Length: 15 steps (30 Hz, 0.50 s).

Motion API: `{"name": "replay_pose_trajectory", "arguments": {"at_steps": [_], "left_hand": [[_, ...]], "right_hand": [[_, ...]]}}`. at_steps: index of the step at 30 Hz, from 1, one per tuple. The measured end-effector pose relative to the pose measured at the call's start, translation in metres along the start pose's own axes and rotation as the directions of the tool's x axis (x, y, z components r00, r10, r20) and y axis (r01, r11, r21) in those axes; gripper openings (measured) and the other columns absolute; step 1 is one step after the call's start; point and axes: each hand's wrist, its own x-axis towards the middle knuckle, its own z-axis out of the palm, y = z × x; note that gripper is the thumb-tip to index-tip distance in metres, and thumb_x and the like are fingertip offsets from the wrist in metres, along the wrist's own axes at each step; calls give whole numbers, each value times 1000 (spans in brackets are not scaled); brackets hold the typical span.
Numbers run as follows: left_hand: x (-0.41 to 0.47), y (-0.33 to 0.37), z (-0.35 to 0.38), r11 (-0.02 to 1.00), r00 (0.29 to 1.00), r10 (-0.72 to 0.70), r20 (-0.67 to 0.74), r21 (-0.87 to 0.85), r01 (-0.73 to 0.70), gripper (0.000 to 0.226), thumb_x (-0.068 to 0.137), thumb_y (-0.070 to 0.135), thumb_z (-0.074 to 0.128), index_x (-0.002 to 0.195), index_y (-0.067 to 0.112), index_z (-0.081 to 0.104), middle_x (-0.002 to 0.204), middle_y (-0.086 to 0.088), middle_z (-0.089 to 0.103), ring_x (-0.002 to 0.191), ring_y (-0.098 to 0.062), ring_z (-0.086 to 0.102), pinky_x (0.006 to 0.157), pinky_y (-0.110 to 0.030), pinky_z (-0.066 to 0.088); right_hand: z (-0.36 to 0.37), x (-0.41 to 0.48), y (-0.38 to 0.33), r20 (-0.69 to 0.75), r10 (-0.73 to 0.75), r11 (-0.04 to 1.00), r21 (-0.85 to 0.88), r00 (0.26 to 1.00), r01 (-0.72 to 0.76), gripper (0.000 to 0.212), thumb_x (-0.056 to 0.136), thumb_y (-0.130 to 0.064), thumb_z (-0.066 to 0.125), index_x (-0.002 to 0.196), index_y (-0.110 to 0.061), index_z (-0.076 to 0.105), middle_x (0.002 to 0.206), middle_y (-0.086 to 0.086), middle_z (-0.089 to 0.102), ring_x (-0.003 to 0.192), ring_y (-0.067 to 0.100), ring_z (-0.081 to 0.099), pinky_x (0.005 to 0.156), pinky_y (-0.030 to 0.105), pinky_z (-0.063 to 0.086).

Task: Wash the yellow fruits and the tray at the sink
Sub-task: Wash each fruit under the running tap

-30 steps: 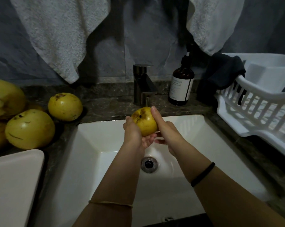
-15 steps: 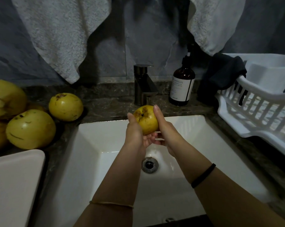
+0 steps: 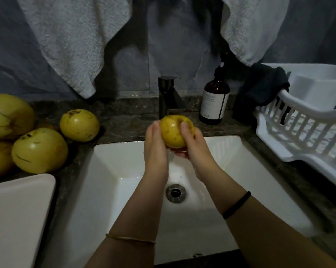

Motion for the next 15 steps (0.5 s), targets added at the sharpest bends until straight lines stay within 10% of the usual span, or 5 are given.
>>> {"name": "replay_pose_trajectory", "arguments": {"at_steps": [7, 15], "left_hand": [[4, -1, -3, 980, 995, -97, -17, -174, 93, 56, 97, 59, 17, 125, 26, 53, 62, 0, 69, 112, -17, 57, 103, -33, 16], [3, 2, -5, 902, 914, -393, -104, -240, 360, 62, 97, 60, 23, 148, 25, 30, 143, -11, 45, 132, -27, 42, 110, -44, 23]], "right_hand": [[-12, 4, -3, 110, 323, 764, 556, 940, -328, 67, 84, -66, 46, 128, -16, 52, 118, 19, 60, 88, 29, 66, 85, 42, 51], [-17, 7, -1, 155, 505, 679, 535, 849, -502, 57, 77, -62, 61, 110, -17, 54, 108, 14, 64, 92, 29, 68, 104, 59, 34]]}}
